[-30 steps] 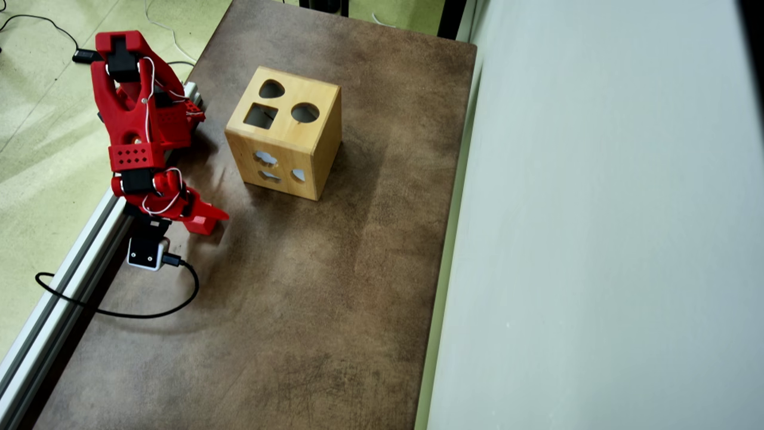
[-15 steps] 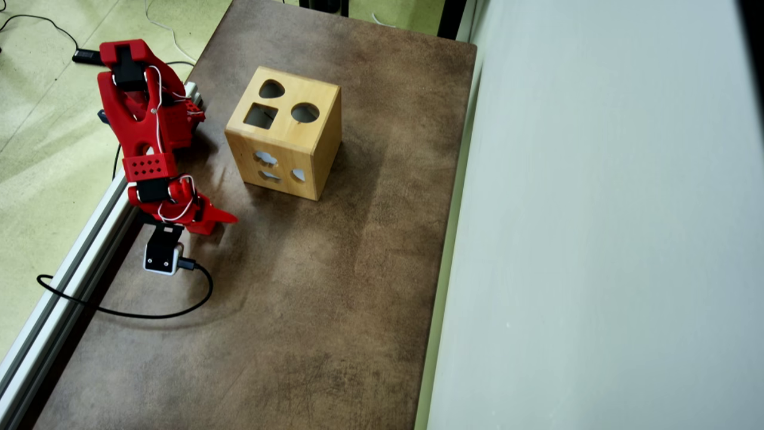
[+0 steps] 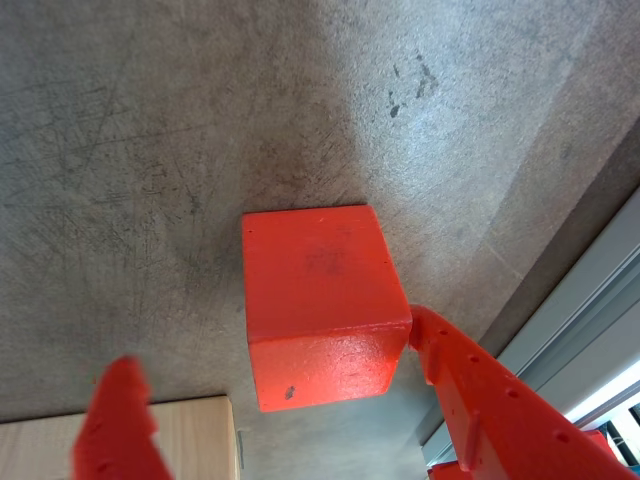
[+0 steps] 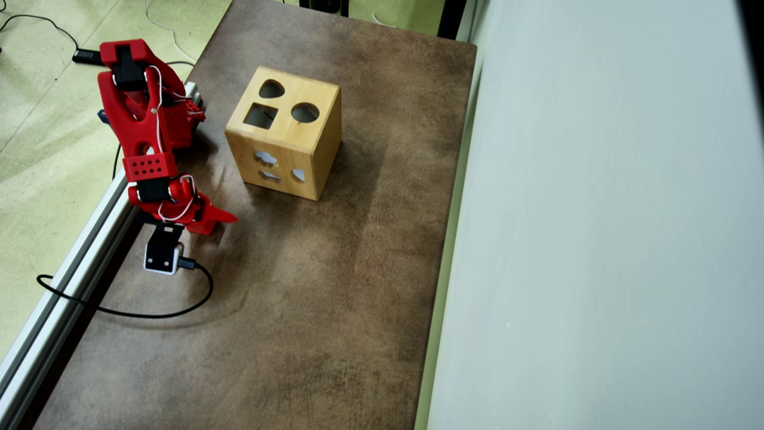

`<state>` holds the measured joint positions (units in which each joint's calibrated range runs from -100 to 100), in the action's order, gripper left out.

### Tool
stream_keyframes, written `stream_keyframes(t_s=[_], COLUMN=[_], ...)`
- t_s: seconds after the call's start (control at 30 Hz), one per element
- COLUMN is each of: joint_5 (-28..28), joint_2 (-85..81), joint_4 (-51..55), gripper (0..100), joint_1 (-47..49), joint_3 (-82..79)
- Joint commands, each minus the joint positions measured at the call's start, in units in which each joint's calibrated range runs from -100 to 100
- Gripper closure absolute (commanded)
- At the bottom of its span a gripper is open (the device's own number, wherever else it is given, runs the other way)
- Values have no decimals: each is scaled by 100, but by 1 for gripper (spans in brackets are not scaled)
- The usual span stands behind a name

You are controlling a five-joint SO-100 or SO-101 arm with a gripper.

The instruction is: Pick and place the red cube on the square hole

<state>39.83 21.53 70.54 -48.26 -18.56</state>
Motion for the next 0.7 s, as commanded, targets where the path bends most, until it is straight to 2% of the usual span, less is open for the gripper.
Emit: stream_keyframes(t_s=[0.0,0.67], joint_5=[15,20], joint_2=[-51,-51], joint_4=[51,51], gripper=[67,68], joint_1=[49,56], joint_3=[31,22])
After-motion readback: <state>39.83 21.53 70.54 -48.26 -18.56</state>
